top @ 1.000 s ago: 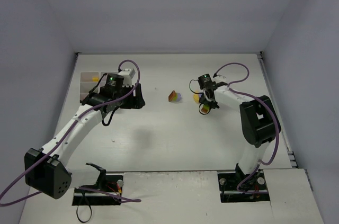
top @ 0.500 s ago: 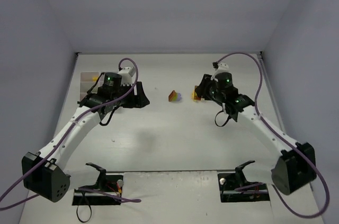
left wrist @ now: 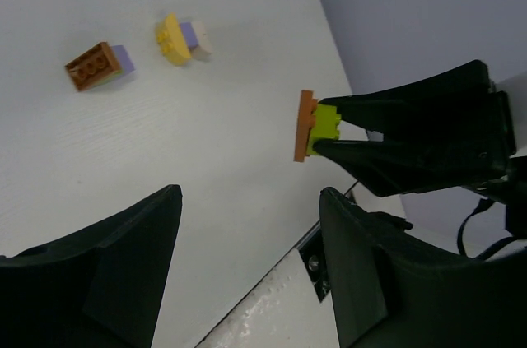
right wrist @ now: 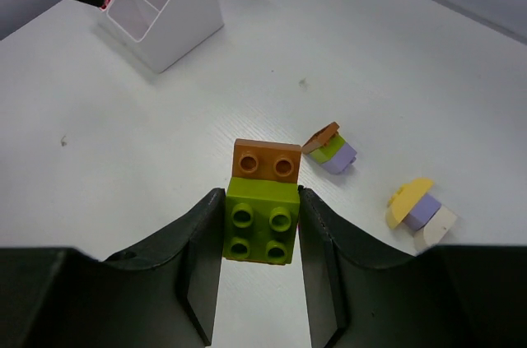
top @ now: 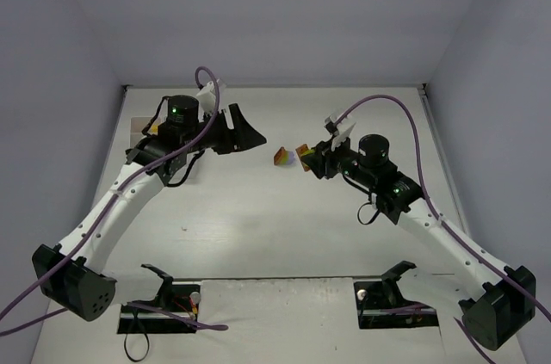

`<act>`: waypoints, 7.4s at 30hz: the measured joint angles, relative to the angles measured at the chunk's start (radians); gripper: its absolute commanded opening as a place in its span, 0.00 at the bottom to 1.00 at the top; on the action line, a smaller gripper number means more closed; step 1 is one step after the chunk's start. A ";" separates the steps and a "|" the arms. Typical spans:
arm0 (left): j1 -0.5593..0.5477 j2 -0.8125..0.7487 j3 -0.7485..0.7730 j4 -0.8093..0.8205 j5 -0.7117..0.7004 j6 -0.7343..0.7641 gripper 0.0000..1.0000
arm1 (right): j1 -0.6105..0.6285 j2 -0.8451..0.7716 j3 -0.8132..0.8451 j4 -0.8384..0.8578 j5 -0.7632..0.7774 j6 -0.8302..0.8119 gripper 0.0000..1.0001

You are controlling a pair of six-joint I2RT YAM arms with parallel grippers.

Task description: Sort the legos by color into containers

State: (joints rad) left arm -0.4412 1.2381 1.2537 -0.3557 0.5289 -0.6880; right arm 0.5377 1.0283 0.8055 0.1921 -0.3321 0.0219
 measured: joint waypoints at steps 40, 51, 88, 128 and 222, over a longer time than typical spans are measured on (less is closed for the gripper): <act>-0.256 0.270 0.166 0.030 -0.085 -0.034 0.02 | 0.002 -0.036 0.000 -0.016 -0.166 -0.129 0.00; -0.251 0.203 0.080 -0.071 -0.369 0.149 0.00 | 0.011 -0.043 -0.012 -0.025 -0.166 -0.129 0.00; 0.319 0.300 -0.042 -0.176 -0.850 -0.163 0.10 | 0.011 -0.097 -0.054 -0.050 -0.125 -0.125 0.00; -0.026 0.150 0.019 -0.050 0.085 -0.115 0.67 | 0.012 0.000 0.001 -0.062 -0.305 -0.189 0.04; 0.360 0.031 0.073 -0.359 -0.564 0.142 0.00 | 0.004 0.003 0.106 -0.283 0.071 0.107 0.73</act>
State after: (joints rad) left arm -0.0807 1.2686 1.3266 -0.7143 -0.0353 -0.5465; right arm 0.5419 1.0309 0.9112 -0.0910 -0.2611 0.1291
